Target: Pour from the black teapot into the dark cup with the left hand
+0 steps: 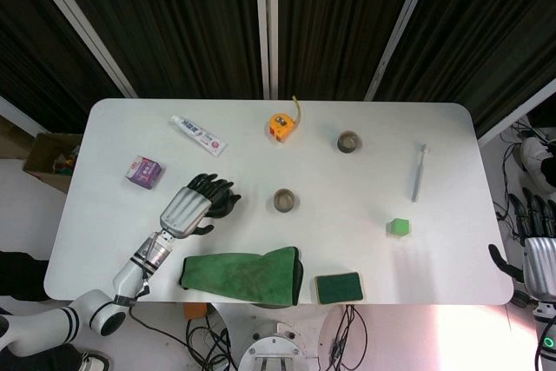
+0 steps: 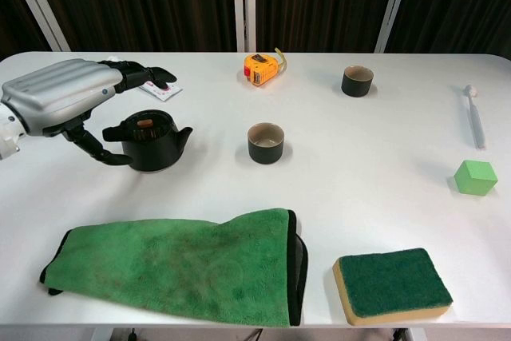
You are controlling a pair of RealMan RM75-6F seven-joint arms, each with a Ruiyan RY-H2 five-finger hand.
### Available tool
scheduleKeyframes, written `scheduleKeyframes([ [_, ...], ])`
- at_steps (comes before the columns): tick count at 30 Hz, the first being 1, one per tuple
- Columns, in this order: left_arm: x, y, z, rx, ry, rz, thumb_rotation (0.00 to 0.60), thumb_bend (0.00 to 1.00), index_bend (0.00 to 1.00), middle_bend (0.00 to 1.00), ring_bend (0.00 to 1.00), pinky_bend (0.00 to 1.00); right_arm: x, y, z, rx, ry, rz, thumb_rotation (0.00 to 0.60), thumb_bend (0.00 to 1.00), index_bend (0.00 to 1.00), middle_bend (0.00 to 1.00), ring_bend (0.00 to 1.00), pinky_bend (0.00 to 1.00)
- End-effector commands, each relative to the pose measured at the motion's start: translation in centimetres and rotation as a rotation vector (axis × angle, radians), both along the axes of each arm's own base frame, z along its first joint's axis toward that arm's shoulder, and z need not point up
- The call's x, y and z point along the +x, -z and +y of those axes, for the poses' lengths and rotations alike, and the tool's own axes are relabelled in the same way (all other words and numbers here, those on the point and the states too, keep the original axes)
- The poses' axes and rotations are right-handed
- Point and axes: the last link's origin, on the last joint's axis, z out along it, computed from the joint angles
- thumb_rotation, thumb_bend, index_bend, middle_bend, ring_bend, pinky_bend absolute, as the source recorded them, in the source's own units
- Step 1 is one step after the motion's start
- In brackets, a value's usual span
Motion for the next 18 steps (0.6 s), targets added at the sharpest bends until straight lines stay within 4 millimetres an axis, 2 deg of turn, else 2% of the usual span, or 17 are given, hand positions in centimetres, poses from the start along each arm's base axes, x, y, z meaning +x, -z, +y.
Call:
scheduleKeyframes([
  [1,0.0,0.1,0.0,-0.001,-0.001,-0.002,0.6,0.13,0.09,0.14,0.09,0.15,-0.2,-0.1,0.0,-0.001,0.003,0.0,0.6,0.22,0.0,0.0,0.0,0.0],
  [13,0.3,0.8,0.9,0.011,-0.027,-0.02,0.6,0.13,0.09,0.14,0.09,0.15,-0.6,-0.2,0.0,-0.001,0.003,-0.003,0.6,0.22,0.0,0.0,0.0,0.0],
  [18,0.6,0.2,2.1,0.03,-0.03,-0.007,0.6,0.13,0.09,0.14,0.09,0.15,-0.7,-0.2,0.0,-0.001,0.006,-0.001,0.6,0.22,0.0,0.0,0.0,0.0],
])
